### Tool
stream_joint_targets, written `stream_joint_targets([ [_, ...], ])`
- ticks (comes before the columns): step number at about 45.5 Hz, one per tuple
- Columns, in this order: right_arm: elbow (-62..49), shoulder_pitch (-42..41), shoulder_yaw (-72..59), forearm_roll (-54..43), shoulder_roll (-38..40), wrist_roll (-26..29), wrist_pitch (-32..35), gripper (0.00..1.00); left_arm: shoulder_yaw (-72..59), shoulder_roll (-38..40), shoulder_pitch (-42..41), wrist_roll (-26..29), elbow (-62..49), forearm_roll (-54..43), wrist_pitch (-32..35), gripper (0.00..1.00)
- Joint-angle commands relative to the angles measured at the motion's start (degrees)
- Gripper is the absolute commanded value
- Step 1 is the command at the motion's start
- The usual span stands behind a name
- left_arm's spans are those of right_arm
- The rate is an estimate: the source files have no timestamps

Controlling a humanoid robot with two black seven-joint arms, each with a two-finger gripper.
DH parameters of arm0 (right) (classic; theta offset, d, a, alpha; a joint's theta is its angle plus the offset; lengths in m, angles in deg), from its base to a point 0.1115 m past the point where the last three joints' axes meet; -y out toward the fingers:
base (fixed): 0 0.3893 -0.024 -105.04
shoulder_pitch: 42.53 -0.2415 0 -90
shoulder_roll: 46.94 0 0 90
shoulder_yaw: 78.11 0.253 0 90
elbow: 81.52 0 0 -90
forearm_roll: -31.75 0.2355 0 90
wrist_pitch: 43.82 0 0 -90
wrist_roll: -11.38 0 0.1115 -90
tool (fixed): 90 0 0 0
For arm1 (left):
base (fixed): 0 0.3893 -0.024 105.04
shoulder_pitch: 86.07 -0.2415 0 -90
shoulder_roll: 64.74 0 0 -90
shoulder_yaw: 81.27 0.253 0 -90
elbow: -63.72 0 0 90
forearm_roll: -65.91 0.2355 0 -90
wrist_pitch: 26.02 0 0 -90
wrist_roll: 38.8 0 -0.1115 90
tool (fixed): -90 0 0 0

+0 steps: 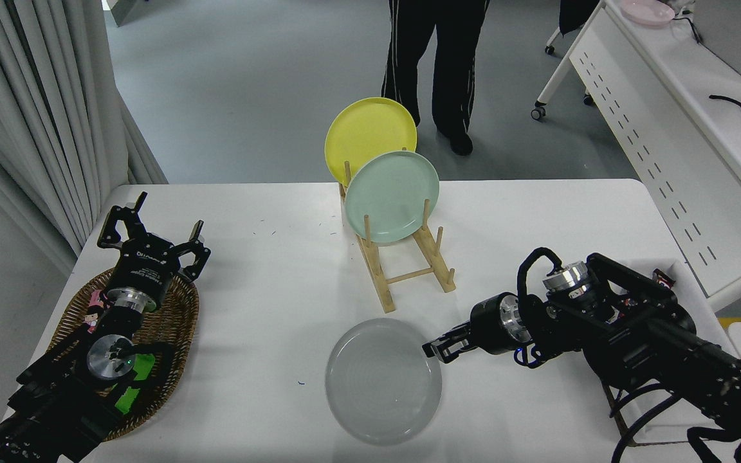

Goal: Place the plate on the table

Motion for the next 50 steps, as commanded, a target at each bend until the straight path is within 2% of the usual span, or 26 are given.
stream_joint_targets([
  [1,-1.39,0.47,0.3,0.12,-0.78,0.0,0.0,0.0,-0.02,0.0,0.0,0.0,0.02,0.0,-0.02,1.0],
  [50,-1.56,-0.41,0.39,-0.31,-0.96,0.0,0.0,0.0,-0.02,0.0,0.0,0.0,0.02,0.0,-0.02,1.0],
])
